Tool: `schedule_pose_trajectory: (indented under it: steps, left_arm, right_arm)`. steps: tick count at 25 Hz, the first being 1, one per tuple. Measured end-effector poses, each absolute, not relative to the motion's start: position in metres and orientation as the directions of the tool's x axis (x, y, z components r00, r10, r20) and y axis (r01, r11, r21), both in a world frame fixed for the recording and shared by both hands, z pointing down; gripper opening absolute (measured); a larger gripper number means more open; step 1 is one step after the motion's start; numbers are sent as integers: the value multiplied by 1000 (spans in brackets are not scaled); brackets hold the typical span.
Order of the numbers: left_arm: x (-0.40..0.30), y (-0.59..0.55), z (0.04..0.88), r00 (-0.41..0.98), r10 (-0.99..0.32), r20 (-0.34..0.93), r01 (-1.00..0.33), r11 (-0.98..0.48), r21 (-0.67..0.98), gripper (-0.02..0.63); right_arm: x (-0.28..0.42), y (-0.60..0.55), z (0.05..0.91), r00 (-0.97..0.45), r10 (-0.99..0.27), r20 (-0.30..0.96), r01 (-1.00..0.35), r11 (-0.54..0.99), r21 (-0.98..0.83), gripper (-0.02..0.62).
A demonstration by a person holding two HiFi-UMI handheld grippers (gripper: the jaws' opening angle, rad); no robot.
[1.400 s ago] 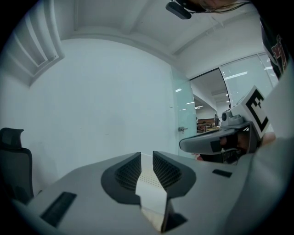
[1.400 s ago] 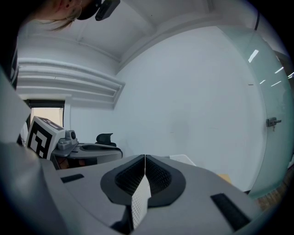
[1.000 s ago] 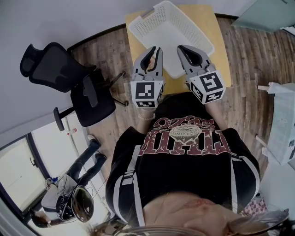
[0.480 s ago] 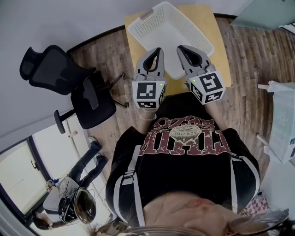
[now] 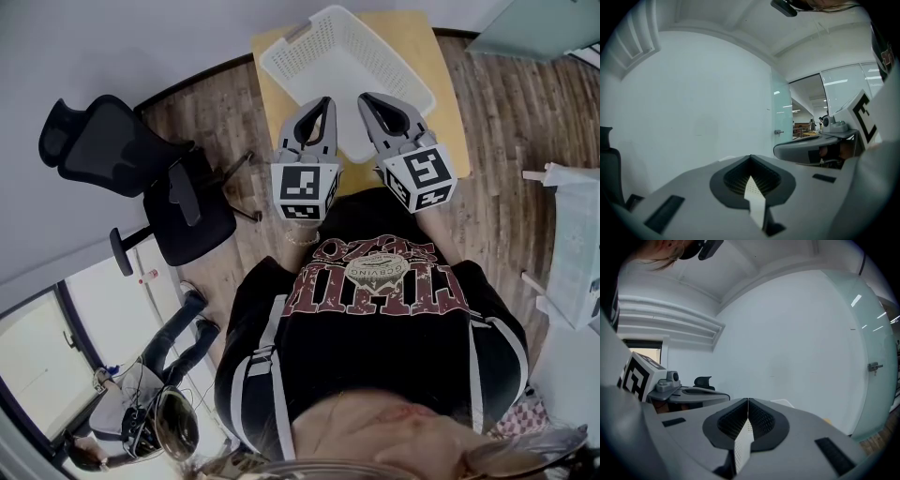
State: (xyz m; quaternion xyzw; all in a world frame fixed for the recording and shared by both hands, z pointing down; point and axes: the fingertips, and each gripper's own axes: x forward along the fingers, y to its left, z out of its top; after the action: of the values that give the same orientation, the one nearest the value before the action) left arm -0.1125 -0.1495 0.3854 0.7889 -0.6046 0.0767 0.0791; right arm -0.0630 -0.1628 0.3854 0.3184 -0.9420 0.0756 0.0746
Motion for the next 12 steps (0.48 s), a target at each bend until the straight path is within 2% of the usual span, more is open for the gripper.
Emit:
schedule_pose_trajectory:
  steps: [12]
  left_arm:
    - [-112, -153, 384, 276, -936, 219, -961, -269, 62, 48]
  right_arm:
    - [-65, -166, 383, -781, -598, 181, -618, 782, -84, 17]
